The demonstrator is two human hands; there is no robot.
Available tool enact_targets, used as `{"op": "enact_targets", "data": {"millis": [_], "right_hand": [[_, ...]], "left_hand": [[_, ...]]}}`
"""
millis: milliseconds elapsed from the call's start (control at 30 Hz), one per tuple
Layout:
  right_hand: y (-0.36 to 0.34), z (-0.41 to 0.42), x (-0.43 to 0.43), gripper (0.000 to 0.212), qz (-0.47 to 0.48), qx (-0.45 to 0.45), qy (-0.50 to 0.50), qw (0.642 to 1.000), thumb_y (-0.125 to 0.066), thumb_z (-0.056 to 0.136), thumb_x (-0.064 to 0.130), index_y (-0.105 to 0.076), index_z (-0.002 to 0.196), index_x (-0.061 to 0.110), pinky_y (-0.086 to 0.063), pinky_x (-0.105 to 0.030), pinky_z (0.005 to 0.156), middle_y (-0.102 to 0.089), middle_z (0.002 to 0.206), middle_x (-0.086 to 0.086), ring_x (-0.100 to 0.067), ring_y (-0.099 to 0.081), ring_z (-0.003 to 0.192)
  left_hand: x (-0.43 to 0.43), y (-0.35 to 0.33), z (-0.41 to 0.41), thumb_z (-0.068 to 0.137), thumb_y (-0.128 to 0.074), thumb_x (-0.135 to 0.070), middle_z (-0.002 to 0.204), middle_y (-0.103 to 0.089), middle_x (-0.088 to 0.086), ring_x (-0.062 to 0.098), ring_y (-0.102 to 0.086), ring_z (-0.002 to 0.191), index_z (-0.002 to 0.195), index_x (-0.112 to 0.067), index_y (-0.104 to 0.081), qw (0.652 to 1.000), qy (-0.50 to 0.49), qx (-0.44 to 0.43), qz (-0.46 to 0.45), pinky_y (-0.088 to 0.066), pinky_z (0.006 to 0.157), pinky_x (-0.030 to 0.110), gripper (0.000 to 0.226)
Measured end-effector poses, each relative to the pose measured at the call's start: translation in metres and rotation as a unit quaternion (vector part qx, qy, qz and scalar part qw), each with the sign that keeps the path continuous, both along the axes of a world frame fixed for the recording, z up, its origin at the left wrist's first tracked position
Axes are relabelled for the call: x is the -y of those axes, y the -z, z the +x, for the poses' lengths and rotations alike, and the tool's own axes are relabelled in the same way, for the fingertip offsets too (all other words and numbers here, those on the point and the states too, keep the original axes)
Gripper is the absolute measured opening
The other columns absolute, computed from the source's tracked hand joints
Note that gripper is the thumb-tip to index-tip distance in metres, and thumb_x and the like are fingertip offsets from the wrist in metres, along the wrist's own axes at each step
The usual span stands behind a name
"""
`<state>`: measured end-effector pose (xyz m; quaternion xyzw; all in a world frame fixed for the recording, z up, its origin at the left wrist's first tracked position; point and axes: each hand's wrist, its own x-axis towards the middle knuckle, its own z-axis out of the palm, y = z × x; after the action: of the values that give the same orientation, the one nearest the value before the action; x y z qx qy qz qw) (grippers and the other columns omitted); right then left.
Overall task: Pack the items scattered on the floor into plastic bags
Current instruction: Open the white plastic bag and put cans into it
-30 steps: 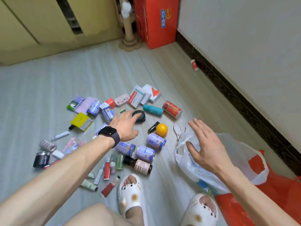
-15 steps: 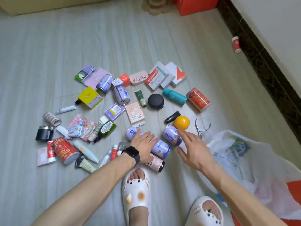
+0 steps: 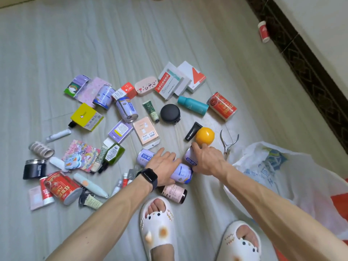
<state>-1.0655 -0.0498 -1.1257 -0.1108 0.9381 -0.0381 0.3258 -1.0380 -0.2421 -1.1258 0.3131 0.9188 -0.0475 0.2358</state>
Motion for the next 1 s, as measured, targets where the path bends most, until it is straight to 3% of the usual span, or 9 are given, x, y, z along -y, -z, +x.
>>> {"op": "enact_targets", "data": {"millis": [100, 167, 233, 333, 433, 567, 767, 900, 1000], "right_hand": [[-0.016, 0.015, -0.022, 0.073, -0.122, 0.064, 0.125, 0.983, -0.075, 0.069, 0.042, -0.037, 0.127, 0.019, -0.049, -0.036, 0.071, -0.063, 0.101, -0.008, -0.032, -0.062, 0.086], [-0.037, 0.038, -0.037, 0.071, -0.226, 0.065, 0.256, 0.938, -0.079, 0.065, 0.039, -0.039, 0.123, 0.030, -0.052, -0.033, 0.071, -0.066, 0.096, 0.003, -0.019, -0.064, 0.083], [-0.062, 0.068, -0.049, 0.067, -0.355, 0.044, 0.396, 0.846, -0.084, 0.062, 0.032, -0.045, 0.117, 0.035, -0.055, -0.027, 0.073, -0.068, 0.097, 0.008, -0.010, -0.066, 0.083], [-0.094, 0.112, -0.070, 0.066, -0.495, -0.011, 0.528, 0.690, -0.085, 0.058, 0.020, -0.055, 0.116, 0.027, -0.055, -0.021, 0.069, -0.070, 0.091, 0.004, -0.007, -0.067, 0.076], [-0.112, 0.141, -0.101, 0.077, -0.515, -0.062, 0.586, 0.623, -0.088, 0.049, 0.030, -0.056, 0.118, 0.015, -0.055, -0.024, 0.070, -0.071, 0.095, -0.008, -0.013, -0.068, 0.077], [-0.108, 0.152, -0.155, 0.079, -0.410, -0.149, 0.639, 0.633, -0.093, 0.054, 0.032, -0.049, 0.118, 0.019, -0.053, -0.022, 0.070, -0.068, 0.102, 0.001, -0.005, -0.068, 0.080], [-0.071, 0.133, -0.228, 0.070, -0.227, -0.192, 0.597, 0.745, -0.091, 0.059, 0.034, -0.045, 0.109, 0.022, -0.043, -0.022, 0.063, -0.059, 0.096, 0.013, 0.000, -0.058, 0.082], [-0.037, 0.116, -0.247, 0.052, -0.176, -0.201, 0.522, 0.810, -0.082, 0.065, 0.037, -0.045, 0.100, 0.025, -0.048, -0.037, 0.063, -0.059, 0.093, 0.007, -0.014, -0.059, 0.079], [-0.009, 0.107, -0.249, 0.053, -0.174, -0.204, 0.482, 0.834, -0.078, 0.074, 0.030, -0.047, 0.115, 0.021, -0.043, -0.035, 0.069, -0.057, 0.110, 0.000, -0.020, -0.057, 0.092]], "left_hand": [[0.003, -0.025, 0.003, 0.075, -0.064, -0.052, 0.109, -0.049, 0.006, 0.031, -0.059, 0.094, 0.113, -0.017, -0.052, 0.999, -0.034, 0.023, 0.016, -0.039, 0.080, 0.038, 0.053], [0.004, -0.044, 0.004, 0.075, -0.065, -0.053, 0.115, -0.041, 0.004, 0.033, -0.061, 0.089, 0.119, -0.019, -0.047, 0.995, -0.086, 0.048, 0.033, -0.041, 0.068, 0.036, 0.059], [0.001, -0.063, 0.002, 0.072, -0.069, -0.050, 0.117, -0.036, 0.000, 0.035, -0.062, 0.087, 0.123, -0.023, -0.044, 0.987, -0.136, 0.055, 0.069, -0.050, 0.070, 0.040, 0.063], [-0.026, -0.094, -0.009, 0.069, -0.071, -0.044, 0.117, -0.036, 0.000, 0.034, -0.063, 0.088, 0.125, -0.023, -0.044, 0.981, -0.136, 0.049, 0.129, -0.052, 0.075, 0.043, 0.065], [-0.082, -0.121, -0.021, 0.067, -0.072, -0.049, 0.118, -0.044, -0.002, 0.029, -0.062, 0.091, 0.124, -0.025, -0.043, 0.978, -0.086, 0.051, 0.186, -0.051, 0.074, 0.039, 0.068], [-0.179, -0.124, -0.028, 0.070, -0.070, -0.044, 0.113, -0.058, 0.002, 0.030, -0.061, 0.097, 0.123, -0.020, -0.043, 0.978, -0.006, 0.062, 0.199, -0.052, 0.078, 0.041, 0.064], [-0.282, -0.054, -0.020, 0.076, -0.070, -0.044, 0.116, -0.057, 0.008, 0.036, -0.062, 0.100, 0.121, -0.015, -0.043, 0.981, -0.026, 0.090, 0.170, -0.047, 0.070, 0.037, 0.060], [-0.312, -0.016, -0.015, 0.081, -0.069, -0.039, 0.121, -0.054, 0.011, 0.038, -0.062, 0.098, 0.126, -0.013, -0.041, 0.985, -0.032, 0.078, 0.150, -0.039, 0.065, 0.037, 0.059], [-0.314, -0.004, -0.019, 0.087, -0.066, -0.030, 0.126, -0.050, 0.014, 0.042, -0.061, 0.097, 0.135, -0.013, -0.037, 0.985, -0.050, 0.069, 0.153, -0.044, 0.067, 0.041, 0.059]]}}
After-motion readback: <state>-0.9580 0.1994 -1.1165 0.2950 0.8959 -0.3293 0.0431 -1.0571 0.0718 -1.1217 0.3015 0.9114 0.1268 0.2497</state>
